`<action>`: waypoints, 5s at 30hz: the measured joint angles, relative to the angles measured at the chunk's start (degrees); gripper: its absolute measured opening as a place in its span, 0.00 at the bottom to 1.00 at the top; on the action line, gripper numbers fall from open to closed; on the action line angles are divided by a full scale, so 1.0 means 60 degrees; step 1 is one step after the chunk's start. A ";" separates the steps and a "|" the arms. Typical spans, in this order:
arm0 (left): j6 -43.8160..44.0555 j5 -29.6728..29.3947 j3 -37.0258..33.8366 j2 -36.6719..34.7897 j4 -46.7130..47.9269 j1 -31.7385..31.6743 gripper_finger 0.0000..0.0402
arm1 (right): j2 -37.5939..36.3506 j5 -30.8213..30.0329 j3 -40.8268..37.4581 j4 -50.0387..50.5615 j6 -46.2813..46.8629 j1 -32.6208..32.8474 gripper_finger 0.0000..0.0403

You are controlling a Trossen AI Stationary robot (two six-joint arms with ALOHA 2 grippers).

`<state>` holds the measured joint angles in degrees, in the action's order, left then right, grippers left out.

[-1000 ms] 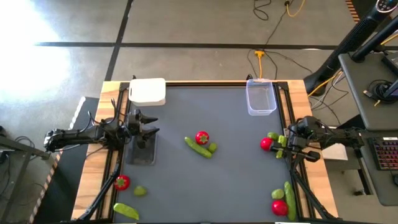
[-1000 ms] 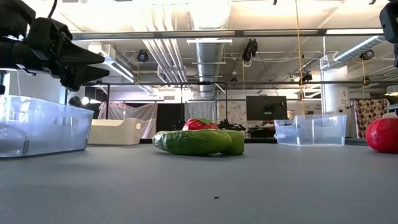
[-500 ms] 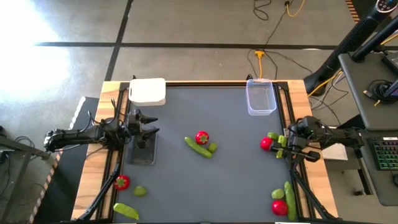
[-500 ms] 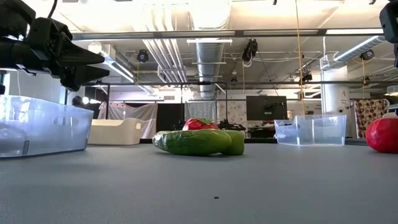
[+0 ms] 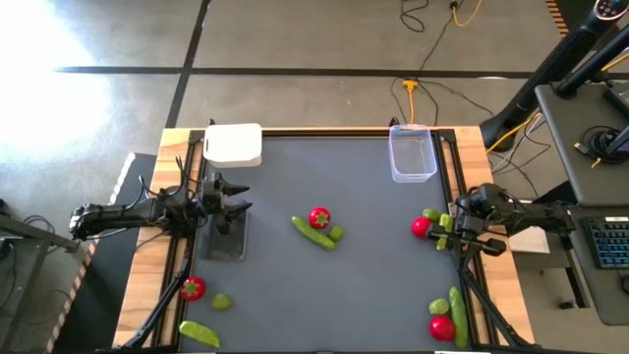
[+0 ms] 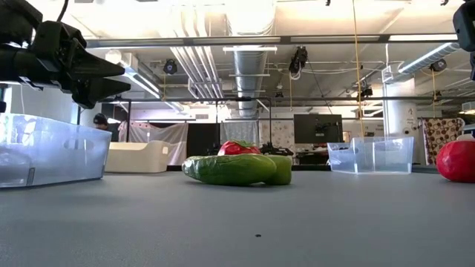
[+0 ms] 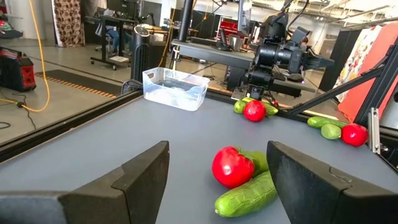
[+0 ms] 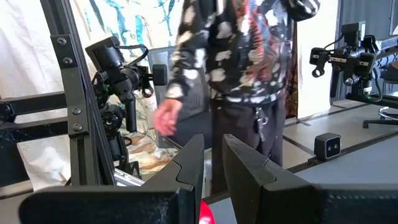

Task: Sort produce into baskets
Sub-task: Put the red tomato into the transparent bin

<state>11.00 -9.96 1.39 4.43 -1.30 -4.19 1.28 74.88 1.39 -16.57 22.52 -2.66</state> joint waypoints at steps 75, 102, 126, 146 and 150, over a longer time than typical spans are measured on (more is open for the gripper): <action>0.0000 0.0000 0.0000 -0.0004 0.0004 0.0001 0.63 | 0.0491 -1.7268 0.0720 0.0165 0.6669 0.0004 0.13; 0.0000 0.0000 0.0000 -0.0004 0.0004 0.0004 0.63 | 0.8658 -1.2865 0.8236 1.4463 0.5396 0.0004 0.23; 0.0000 0.0000 0.0000 -0.0003 0.0000 0.0000 0.63 | 1.0792 -1.1149 0.7036 1.4563 0.6356 0.0004 0.83; 0.0000 0.0000 0.0000 -0.0002 0.0004 0.0001 0.63 | 1.0967 -1.1308 0.5022 1.0955 0.7859 0.0004 0.85; 0.0000 0.0000 0.0000 -0.0004 0.0000 0.0000 0.63 | 1.1181 -1.1400 0.5060 1.0887 0.7906 0.0004 0.77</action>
<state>11.00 -9.96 1.39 4.40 -1.30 -4.19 68.37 6.48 31.75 48.75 69.96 -2.63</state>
